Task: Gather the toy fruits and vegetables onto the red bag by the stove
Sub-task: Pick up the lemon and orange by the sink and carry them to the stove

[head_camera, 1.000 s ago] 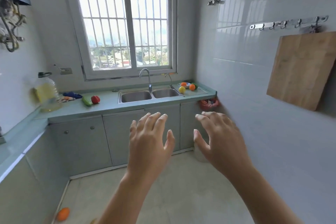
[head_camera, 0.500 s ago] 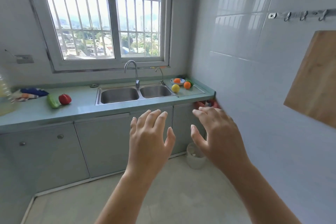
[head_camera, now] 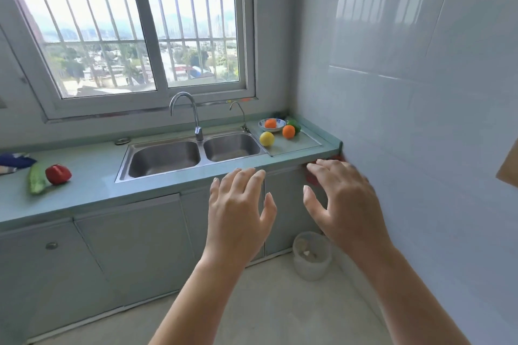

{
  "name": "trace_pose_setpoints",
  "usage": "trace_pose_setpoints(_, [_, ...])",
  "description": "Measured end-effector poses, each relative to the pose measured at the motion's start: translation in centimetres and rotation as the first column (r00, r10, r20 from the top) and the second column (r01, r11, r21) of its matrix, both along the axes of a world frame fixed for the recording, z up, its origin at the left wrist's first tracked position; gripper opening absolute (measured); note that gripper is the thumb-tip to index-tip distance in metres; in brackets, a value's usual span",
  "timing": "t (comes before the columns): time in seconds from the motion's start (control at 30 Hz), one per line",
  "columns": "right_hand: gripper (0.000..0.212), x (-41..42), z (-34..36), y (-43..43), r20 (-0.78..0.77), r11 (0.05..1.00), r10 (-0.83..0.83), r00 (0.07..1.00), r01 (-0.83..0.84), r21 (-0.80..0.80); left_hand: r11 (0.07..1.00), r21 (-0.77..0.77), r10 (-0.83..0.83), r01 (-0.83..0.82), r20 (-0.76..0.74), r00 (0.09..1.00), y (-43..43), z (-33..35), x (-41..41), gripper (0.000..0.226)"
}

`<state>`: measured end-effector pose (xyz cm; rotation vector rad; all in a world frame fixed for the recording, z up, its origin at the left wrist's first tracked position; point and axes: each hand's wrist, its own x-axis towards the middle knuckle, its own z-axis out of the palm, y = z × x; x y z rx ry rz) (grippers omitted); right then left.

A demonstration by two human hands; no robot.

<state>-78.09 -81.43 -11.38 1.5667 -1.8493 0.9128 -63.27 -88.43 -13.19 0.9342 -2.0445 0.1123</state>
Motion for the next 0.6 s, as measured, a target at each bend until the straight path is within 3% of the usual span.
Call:
trace_pose_setpoints(0.23, [0.043,-7.7,-0.5,-7.6,-0.002,1.0,0.016,1.0,-0.016,0.007,1.0,0.021,0.01,-0.011,0.014,1.0,-7.2,-0.3,-7.5,0.042])
trace_pose_setpoints(0.6, [0.043,-13.8,-5.0,-19.4,0.087,0.995,0.031,0.996,-0.04,0.096,0.992,0.127,0.014,-0.015,0.014,1.0,-18.9,-4.7,-13.0,0.042])
